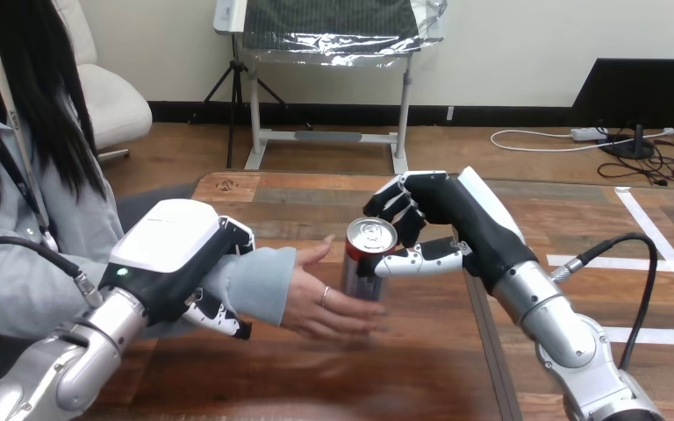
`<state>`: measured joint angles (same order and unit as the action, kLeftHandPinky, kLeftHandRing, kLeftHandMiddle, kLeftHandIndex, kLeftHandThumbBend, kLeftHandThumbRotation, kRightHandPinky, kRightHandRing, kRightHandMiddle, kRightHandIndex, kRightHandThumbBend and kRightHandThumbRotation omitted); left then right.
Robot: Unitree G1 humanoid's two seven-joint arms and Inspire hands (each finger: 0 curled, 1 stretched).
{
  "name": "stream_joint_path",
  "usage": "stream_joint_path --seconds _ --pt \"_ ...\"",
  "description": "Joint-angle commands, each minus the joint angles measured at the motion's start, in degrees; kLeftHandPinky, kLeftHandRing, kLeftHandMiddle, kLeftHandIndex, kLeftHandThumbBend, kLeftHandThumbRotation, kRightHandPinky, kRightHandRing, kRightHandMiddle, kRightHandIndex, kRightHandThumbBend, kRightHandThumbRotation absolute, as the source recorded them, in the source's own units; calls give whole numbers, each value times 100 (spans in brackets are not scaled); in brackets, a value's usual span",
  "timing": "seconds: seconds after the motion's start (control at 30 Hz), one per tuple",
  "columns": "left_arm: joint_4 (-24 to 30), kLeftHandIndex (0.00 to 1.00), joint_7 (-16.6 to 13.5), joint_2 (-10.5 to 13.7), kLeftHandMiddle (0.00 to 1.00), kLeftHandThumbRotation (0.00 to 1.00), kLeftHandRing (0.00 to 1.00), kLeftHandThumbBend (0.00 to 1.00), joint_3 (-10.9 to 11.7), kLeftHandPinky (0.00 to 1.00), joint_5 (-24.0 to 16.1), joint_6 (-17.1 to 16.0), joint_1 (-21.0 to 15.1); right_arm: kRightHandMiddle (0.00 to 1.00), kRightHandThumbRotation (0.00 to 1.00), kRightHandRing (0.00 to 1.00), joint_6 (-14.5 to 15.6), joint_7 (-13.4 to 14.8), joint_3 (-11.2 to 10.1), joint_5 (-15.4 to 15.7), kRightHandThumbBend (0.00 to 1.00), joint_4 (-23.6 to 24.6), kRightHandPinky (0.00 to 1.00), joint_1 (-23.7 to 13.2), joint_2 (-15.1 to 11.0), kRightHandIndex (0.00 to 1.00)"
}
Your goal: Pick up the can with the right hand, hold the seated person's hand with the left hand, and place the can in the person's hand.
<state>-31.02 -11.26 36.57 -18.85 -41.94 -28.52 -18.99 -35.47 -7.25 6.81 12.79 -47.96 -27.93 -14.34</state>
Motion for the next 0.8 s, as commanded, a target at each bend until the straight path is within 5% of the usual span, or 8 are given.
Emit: stream_joint_path --seconds 0.0,0.77 --pt "155 40 -94 -134 38 0 33 93 125 31 94 -111 -622 47 0 40 92 -17 -81 -160 76 631 36 -111 55 51" --pt "74 40 -146 -236 37 0 32 92 94 31 24 -165 -713 46 0 39 400 -228 -22 -134 77 1654 35 374 145 50"
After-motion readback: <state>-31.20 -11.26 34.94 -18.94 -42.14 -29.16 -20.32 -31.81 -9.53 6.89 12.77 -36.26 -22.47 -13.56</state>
